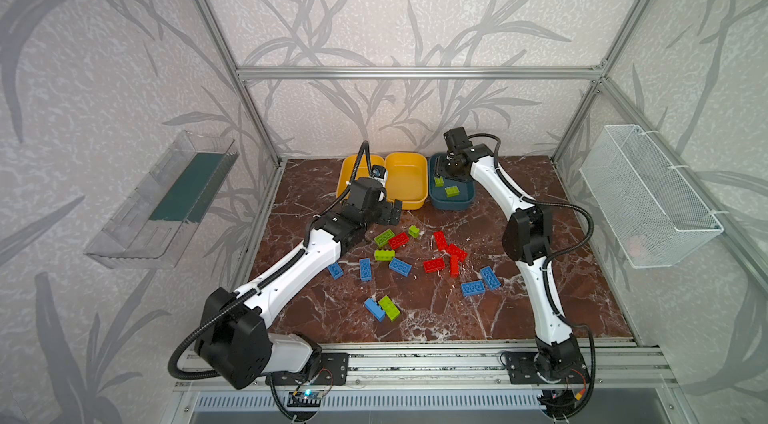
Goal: Sort the legos into containers by color
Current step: 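Move the right gripper to bricks near the yellow bins and grasp a green brick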
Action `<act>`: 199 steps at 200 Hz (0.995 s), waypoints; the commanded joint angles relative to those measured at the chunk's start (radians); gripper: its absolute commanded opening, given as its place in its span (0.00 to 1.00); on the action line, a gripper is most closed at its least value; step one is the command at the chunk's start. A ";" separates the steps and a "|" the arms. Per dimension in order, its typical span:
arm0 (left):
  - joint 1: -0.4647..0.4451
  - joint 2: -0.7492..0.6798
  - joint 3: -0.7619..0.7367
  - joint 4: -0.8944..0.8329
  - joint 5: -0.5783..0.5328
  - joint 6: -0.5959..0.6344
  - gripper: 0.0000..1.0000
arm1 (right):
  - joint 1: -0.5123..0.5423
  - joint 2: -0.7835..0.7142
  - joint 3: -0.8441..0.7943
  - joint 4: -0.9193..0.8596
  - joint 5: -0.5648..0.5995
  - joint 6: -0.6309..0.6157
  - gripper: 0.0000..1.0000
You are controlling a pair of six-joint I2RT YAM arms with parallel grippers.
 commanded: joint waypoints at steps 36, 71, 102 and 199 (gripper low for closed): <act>0.007 -0.097 -0.072 0.031 0.019 -0.014 0.99 | 0.104 -0.323 -0.419 0.090 -0.040 0.000 0.64; 0.007 -0.161 -0.124 0.019 0.015 -0.017 0.99 | 0.162 -0.421 -0.601 0.151 -0.030 0.024 0.64; 0.008 -0.223 -0.159 -0.008 -0.001 -0.037 0.99 | 0.222 -0.436 -0.692 0.180 -0.049 0.046 0.64; 0.008 -0.372 -0.277 -0.050 -0.051 -0.135 0.99 | 0.299 -0.285 -0.615 0.144 -0.059 -0.030 0.60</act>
